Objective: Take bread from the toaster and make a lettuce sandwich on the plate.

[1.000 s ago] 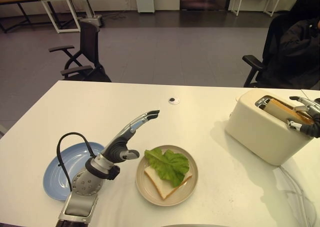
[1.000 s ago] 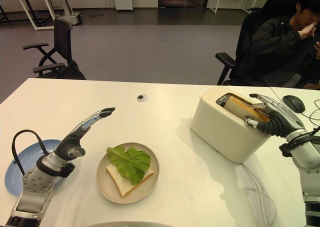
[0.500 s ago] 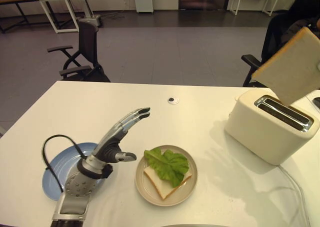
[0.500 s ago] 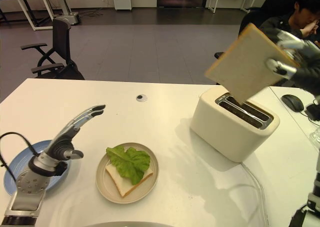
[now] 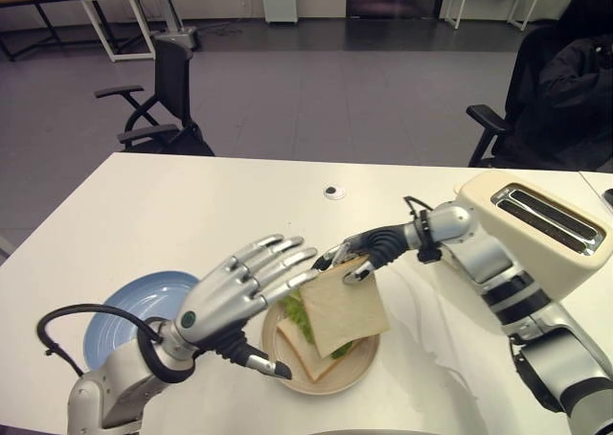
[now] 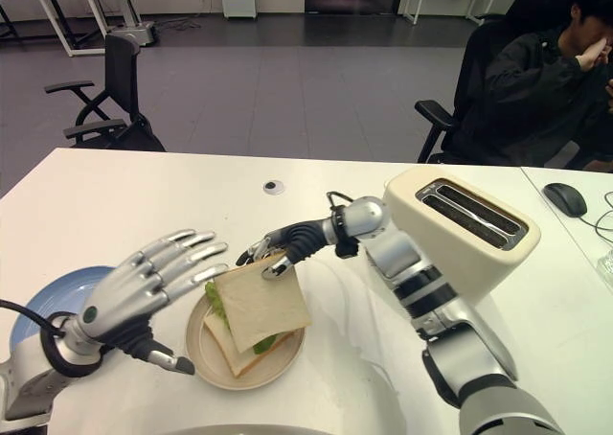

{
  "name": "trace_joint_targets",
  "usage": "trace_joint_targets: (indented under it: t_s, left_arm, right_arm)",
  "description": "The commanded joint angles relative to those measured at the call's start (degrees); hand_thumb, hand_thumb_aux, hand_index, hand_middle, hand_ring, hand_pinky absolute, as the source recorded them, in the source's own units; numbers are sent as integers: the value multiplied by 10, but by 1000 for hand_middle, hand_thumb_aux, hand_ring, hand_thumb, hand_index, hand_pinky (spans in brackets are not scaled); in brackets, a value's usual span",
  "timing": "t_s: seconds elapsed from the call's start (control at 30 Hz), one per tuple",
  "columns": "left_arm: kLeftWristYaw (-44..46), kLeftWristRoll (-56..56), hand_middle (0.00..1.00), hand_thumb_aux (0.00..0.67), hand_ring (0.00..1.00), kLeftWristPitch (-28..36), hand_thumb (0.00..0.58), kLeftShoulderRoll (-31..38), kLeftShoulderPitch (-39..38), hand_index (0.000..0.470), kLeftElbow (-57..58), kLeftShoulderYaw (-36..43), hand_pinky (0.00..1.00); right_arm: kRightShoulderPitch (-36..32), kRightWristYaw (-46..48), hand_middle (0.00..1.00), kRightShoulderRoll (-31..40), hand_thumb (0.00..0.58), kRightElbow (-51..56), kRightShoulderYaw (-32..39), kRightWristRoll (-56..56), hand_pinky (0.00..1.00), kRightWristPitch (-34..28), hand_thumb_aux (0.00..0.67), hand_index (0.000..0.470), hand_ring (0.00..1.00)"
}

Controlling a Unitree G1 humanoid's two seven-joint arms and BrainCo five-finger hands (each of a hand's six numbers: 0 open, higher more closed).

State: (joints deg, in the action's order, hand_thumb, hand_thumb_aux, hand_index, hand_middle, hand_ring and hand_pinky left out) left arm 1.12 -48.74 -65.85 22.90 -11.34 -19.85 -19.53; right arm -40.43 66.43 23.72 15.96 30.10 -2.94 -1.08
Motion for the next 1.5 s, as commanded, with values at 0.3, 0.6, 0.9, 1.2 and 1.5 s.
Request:
trace_joint_targets:
  t_s: [0.3,0.6,0.9,1.2,1.5]
  left_arm:
    - [-151,-374,0,0,0,82,0,85,-73,0,-9,172,0]
    - [-219,-401,0,0,0,224,0,177,-69,0,96,299,0]
    - [-221,-243,0,0,0,242,0,205,-27,0,112,344,0]
    - [-140,309,1000,670,1000,114,580,351,-82,470,114,189,1000]
    - [189,517,1000,670,1000,127,580,485,-170,470,174,313,1000]
  right_arm:
    - [-9,-49,0,-53,580,103,26,115,0,80,670,470,0]
    - [-8,-144,0,-59,0,94,-4,158,0,132,0,0,0]
    - [42,-367,0,-34,0,-4,-86,228,0,191,0,0,0]
    - [337,-200,1000,210,580,-378,-238,90,1000,133,670,470,1000]
    - [482,-104,1000,265,580,-406,-116,141,1000,172,670,470,1000]
